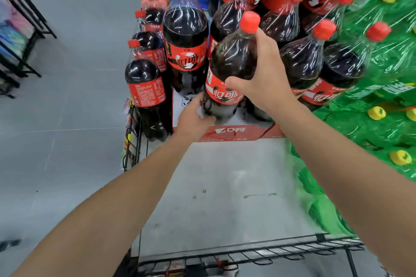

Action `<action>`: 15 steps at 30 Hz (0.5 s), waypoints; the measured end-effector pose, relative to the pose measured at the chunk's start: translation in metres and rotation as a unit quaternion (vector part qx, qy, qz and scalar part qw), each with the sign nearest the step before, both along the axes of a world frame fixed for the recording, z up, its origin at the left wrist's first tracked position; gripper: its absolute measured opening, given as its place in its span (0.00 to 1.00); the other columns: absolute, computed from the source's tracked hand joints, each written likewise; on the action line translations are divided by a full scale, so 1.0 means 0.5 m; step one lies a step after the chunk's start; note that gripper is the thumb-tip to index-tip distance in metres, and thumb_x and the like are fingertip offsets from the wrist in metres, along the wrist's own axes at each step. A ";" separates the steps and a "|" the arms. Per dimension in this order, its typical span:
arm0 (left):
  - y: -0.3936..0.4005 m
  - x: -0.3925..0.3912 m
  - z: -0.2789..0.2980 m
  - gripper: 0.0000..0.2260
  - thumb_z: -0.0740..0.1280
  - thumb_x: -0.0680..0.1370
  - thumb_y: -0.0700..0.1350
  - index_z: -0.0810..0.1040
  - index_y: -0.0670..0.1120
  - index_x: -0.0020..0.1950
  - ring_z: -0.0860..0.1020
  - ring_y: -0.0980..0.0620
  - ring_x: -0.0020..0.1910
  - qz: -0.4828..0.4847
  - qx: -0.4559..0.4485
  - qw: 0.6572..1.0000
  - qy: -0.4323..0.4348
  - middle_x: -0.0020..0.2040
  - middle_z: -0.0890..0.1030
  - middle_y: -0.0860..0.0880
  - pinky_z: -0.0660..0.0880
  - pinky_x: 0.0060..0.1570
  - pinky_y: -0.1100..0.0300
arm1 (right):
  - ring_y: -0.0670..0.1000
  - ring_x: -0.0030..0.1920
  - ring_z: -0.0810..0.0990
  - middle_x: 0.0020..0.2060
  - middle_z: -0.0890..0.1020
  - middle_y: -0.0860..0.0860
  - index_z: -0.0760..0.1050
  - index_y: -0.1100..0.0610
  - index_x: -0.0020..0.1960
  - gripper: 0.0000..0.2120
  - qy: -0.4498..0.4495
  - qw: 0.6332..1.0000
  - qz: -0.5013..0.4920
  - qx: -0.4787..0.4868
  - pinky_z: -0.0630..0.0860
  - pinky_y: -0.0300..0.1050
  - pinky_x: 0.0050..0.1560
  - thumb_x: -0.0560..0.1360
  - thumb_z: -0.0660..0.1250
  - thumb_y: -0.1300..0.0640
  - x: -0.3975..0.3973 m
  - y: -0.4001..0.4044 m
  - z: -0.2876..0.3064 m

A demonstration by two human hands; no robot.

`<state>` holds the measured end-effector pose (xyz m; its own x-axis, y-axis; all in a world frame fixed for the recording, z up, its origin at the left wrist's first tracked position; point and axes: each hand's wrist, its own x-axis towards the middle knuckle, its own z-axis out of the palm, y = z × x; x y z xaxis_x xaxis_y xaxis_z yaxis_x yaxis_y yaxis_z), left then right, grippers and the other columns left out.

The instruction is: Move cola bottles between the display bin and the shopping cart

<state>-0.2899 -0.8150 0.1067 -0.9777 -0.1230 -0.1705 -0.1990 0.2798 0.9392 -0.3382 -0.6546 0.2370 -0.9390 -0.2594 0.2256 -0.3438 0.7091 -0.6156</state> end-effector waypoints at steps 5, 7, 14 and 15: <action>-0.068 -0.028 0.088 0.30 0.73 0.77 0.44 0.67 0.53 0.77 0.76 0.50 0.65 -0.010 -0.022 0.997 0.077 0.70 0.74 0.49 0.76 0.63 0.55 | 0.52 0.74 0.68 0.75 0.69 0.55 0.63 0.58 0.80 0.40 -0.013 0.999 -0.046 -0.014 0.65 0.45 0.74 0.74 0.77 0.51 0.025 0.005 0.001; -0.073 -0.047 0.136 0.28 0.72 0.78 0.43 0.68 0.55 0.76 0.74 0.53 0.68 -0.039 -0.021 0.991 0.124 0.68 0.75 0.53 0.75 0.65 0.56 | 0.52 0.73 0.70 0.74 0.71 0.54 0.65 0.57 0.79 0.37 -0.011 0.998 -0.060 -0.016 0.68 0.48 0.74 0.75 0.76 0.50 0.027 0.007 0.003; -0.074 -0.095 0.172 0.36 0.72 0.78 0.41 0.58 0.57 0.81 0.70 0.55 0.73 -0.157 0.032 0.984 0.072 0.73 0.72 0.57 0.76 0.65 0.49 | 0.52 0.68 0.77 0.67 0.80 0.50 0.71 0.53 0.76 0.32 -0.037 0.995 -0.087 -0.014 0.72 0.51 0.70 0.74 0.75 0.49 0.020 0.014 0.015; -0.072 -0.096 0.168 0.38 0.73 0.77 0.41 0.57 0.57 0.81 0.71 0.56 0.72 -0.164 0.029 0.984 0.068 0.72 0.72 0.58 0.75 0.66 0.48 | 0.52 0.68 0.77 0.68 0.80 0.50 0.71 0.53 0.76 0.32 -0.041 0.995 -0.086 -0.014 0.72 0.51 0.71 0.74 0.75 0.50 0.017 0.015 0.017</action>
